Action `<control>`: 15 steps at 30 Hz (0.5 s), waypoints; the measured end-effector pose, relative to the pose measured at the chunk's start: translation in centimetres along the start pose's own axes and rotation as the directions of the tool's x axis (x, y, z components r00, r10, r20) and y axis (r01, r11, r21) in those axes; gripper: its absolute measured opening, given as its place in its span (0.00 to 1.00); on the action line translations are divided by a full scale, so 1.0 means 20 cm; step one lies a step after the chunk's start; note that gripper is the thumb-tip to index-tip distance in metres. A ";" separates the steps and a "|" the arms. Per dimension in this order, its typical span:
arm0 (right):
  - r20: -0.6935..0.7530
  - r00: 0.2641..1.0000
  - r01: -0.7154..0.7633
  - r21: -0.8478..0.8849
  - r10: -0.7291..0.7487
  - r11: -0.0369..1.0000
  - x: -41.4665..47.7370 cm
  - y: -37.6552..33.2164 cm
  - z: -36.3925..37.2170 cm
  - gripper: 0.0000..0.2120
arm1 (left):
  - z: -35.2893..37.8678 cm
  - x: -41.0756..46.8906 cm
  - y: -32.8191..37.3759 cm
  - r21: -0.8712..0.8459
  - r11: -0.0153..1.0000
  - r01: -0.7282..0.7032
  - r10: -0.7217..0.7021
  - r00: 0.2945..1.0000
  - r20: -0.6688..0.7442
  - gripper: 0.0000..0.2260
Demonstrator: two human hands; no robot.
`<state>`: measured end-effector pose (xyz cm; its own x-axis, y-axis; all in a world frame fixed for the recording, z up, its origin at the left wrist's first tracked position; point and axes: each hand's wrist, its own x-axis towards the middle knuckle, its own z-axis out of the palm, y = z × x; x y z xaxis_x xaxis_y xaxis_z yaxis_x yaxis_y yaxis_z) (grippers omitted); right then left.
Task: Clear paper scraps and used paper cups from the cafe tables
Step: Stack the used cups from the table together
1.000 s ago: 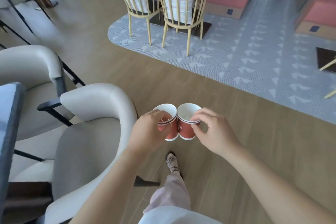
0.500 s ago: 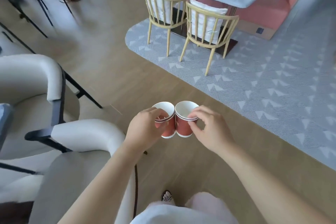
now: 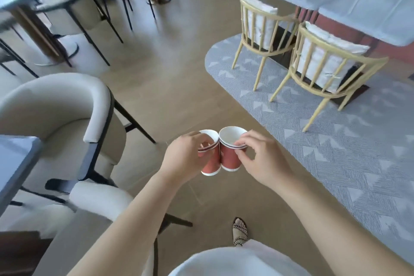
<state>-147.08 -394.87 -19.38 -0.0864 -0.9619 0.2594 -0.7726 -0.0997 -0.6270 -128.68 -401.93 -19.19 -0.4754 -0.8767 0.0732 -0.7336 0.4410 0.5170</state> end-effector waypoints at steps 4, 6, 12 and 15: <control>0.029 0.999 0.036 -0.005 -0.036 0.999 0.30 0.16 -0.07 0.05 | 0.01 0.30 0.02 -0.024 0.998 0.051 -0.052 0.998 -0.042 0.07; 0.053 0.996 0.066 -0.001 -0.065 0.998 0.46 0.24 -0.09 0.04 | 0.02 0.43 0.02 -0.052 0.995 0.082 -0.085 0.994 -0.062 0.07; 0.113 0.987 0.106 0.062 -0.113 0.992 0.85 0.39 0.01 0.04 | 0.03 0.72 -0.11 -0.042 0.983 0.176 -0.179 0.979 -0.094 0.07; 0.123 0.985 0.110 0.101 -0.122 0.989 1.08 0.41 0.11 0.04 | 0.00 0.88 -0.22 -0.042 0.975 0.218 -0.222 0.968 -0.118 0.06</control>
<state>-153.92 -417.04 -20.57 0.0867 -0.9665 0.2418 -0.7098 -0.2302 -0.6657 -133.86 -419.38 -20.07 -0.2400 -0.9691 0.0567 -0.7986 0.2303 0.5560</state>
